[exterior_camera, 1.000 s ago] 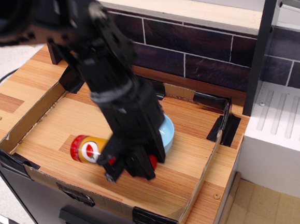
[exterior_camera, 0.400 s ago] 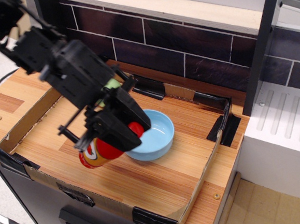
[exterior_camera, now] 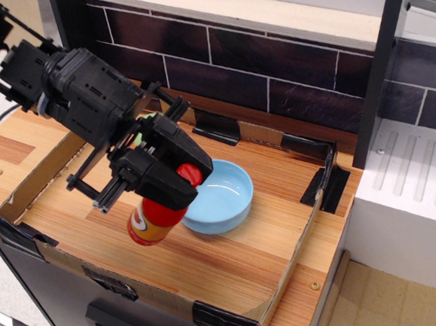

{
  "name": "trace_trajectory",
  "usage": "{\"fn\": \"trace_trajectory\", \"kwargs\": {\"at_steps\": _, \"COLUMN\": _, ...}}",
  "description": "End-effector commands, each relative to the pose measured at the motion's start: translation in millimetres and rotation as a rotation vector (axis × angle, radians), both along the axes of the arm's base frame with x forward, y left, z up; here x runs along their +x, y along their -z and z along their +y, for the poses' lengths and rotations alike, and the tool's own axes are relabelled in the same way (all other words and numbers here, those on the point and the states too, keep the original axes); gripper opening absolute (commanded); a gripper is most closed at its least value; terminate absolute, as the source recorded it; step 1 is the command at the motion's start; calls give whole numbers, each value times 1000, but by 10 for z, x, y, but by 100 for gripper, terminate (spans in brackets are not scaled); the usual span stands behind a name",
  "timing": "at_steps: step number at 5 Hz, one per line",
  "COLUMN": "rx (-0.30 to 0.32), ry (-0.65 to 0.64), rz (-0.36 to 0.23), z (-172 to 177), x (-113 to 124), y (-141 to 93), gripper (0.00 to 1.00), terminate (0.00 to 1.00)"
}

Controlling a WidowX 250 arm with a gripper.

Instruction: Upright hot sauce bottle

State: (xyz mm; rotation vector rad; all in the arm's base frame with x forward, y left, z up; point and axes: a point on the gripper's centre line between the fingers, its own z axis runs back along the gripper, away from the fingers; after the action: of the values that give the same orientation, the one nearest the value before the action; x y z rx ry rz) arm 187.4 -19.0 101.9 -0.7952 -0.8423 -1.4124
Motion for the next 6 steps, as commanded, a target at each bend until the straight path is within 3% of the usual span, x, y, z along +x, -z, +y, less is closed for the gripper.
{"fn": "trace_trajectory", "kwargs": {"at_steps": 1, "rx": -97, "ry": 18, "rz": -39, "z": 27, "x": 34, "y": 219, "gripper": 0, "terminate": 0}}
{"fn": "trace_trajectory", "kwargs": {"at_steps": 2, "rx": -228, "ry": 58, "rz": 25, "z": 24, "x": 15, "y": 237, "gripper": 0, "terminate": 0}}
{"fn": "trace_trajectory", "kwargs": {"at_steps": 3, "rx": -293, "ry": 33, "rz": 39, "z": 42, "x": -71, "y": 243, "gripper": 0, "terminate": 0}}
{"fn": "trace_trajectory", "kwargs": {"at_steps": 4, "rx": -314, "ry": 34, "rz": 56, "z": 17, "x": -102, "y": 314, "gripper": 0, "terminate": 0}}
{"fn": "trace_trajectory", "kwargs": {"at_steps": 6, "rx": -316, "ry": 73, "rz": 28, "z": -11, "x": -128, "y": 394, "gripper": 0, "terminate": 0}}
